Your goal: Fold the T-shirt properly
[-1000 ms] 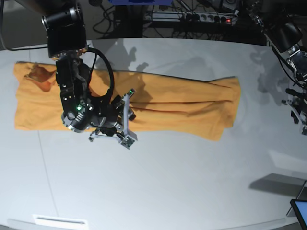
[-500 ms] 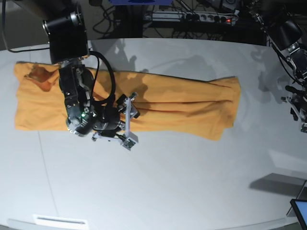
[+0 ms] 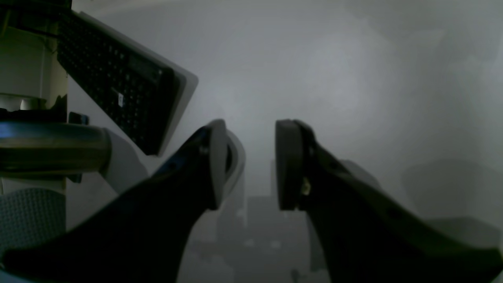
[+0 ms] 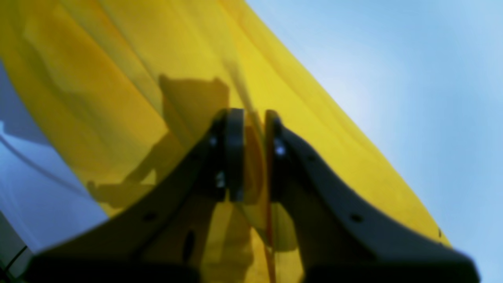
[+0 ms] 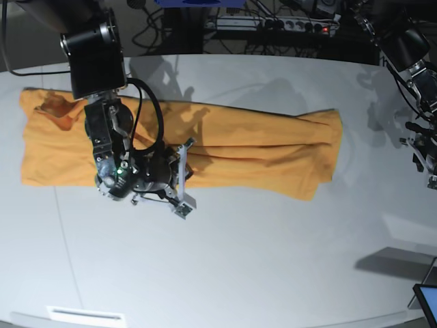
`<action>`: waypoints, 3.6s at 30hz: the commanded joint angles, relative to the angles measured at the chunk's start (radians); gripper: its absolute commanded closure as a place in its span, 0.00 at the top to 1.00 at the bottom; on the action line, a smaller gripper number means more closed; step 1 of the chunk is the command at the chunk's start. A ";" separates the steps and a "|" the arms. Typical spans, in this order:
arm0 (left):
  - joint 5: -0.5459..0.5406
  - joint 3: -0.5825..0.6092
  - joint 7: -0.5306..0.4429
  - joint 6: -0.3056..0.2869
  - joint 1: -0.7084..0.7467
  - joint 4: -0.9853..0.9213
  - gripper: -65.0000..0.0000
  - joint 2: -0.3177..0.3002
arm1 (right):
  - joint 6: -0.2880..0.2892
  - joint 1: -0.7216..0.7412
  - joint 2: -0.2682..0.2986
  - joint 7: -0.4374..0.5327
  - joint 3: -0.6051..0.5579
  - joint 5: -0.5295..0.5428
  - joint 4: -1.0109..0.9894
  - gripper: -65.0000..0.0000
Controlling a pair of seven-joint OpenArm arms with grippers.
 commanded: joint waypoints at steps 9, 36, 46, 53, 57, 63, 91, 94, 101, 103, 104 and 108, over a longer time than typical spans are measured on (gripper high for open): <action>-0.005 -0.004 -0.017 0.010 -0.016 0.021 0.33 -0.027 | 0.001 0.023 0.000 0.012 0.001 0.012 0.001 0.05; -0.005 0.000 -0.017 0.010 -0.026 0.016 0.33 -0.027 | 0.001 -0.078 0.005 -0.122 0.007 0.012 0.291 0.02; -0.005 0.002 -0.017 0.010 -0.026 0.019 0.33 -0.027 | -0.001 -0.201 0.005 -0.126 0.007 0.012 0.424 0.01; -0.005 0.002 -0.017 0.010 -0.026 0.019 0.33 -0.022 | -0.001 -0.278 0.005 -0.126 0.009 0.012 0.441 0.01; -0.007 0.026 -0.017 0.010 -0.026 0.021 0.33 0.016 | -0.001 -0.324 0.005 -0.119 0.009 0.012 0.470 0.01; -0.200 0.091 -0.009 0.010 -0.026 0.021 0.33 0.019 | -0.001 -0.345 0.005 -0.120 0.009 0.012 0.492 0.01; -0.805 0.098 0.195 0.010 -0.017 0.030 0.34 0.013 | -0.001 -0.406 0.002 -0.108 0.032 0.012 0.501 0.42; -0.799 0.103 0.195 0.010 -0.022 0.062 0.34 0.016 | -0.001 -0.402 0.002 -0.068 0.076 0.015 0.513 0.42; -0.628 0.275 0.250 0.010 -0.168 0.013 0.34 -0.013 | -0.001 -0.388 0.005 -0.065 0.098 0.015 0.513 0.42; -0.555 0.315 0.324 0.010 -0.235 -0.032 0.34 -0.008 | -0.001 -0.390 0.005 -0.065 0.096 0.015 0.513 0.42; -0.523 0.322 0.354 0.010 -0.261 -0.059 0.34 0.002 | -0.001 -0.390 0.005 -0.065 0.096 0.015 0.513 0.42; -0.441 0.327 0.468 0.010 -0.327 -0.145 0.34 0.018 | -0.001 -0.393 0.005 -0.065 0.099 0.014 0.513 0.42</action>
